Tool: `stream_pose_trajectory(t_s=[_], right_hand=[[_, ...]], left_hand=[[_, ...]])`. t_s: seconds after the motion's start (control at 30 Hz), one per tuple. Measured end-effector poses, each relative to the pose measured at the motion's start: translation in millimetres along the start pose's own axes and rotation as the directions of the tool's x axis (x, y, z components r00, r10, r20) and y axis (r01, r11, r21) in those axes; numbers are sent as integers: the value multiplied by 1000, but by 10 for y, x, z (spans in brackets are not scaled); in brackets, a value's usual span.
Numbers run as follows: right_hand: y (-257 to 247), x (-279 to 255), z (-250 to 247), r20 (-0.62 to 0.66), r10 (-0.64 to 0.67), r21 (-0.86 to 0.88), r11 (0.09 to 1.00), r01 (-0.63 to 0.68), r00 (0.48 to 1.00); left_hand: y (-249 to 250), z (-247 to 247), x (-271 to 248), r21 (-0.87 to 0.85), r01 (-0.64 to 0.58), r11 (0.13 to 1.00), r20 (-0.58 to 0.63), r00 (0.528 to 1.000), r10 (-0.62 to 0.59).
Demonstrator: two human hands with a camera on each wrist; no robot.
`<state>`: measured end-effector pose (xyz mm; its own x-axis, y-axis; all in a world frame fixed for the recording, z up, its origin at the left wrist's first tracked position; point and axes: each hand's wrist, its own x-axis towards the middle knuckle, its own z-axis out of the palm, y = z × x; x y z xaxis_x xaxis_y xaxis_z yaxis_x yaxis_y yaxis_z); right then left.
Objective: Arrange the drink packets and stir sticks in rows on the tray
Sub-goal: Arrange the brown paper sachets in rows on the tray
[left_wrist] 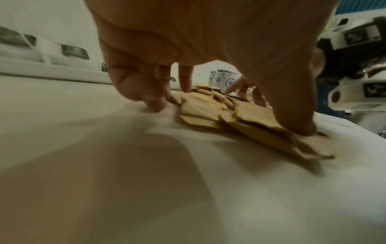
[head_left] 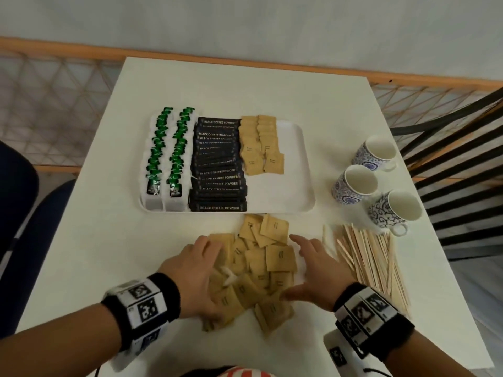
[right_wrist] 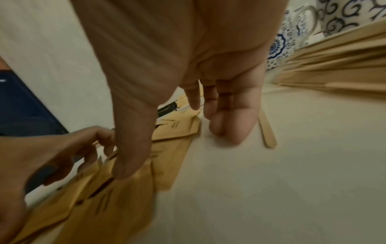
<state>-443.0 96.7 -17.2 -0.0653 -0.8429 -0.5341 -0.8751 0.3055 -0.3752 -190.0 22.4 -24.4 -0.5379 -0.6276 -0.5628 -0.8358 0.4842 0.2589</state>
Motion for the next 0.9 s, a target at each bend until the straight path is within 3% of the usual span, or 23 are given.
stream_pose_trajectory(t_s=[0.17,0.33,0.5,0.73,0.9], right_hand=[[-156,60,175,5,-68,-48,997,68,998],[-292,224,178,-94,-55,82,995,63,994],[-373,287,205,-157,-25,189,980,55,987],[-362,311,242,-211,-23,217,974,70,977],[-425,385,244,-118,-42,404,910,87,992]], left_hand=[[155,161,0,-68,-14,998,-47,999,11],[225,41,160,-269,-35,963,-180,984,-15],[205,-53,279,-430,2,903,-255,959,-124],[225,-17,239,-314,59,948,-224,965,-134],[274,-17,330,-383,62,922,-223,962,-158]])
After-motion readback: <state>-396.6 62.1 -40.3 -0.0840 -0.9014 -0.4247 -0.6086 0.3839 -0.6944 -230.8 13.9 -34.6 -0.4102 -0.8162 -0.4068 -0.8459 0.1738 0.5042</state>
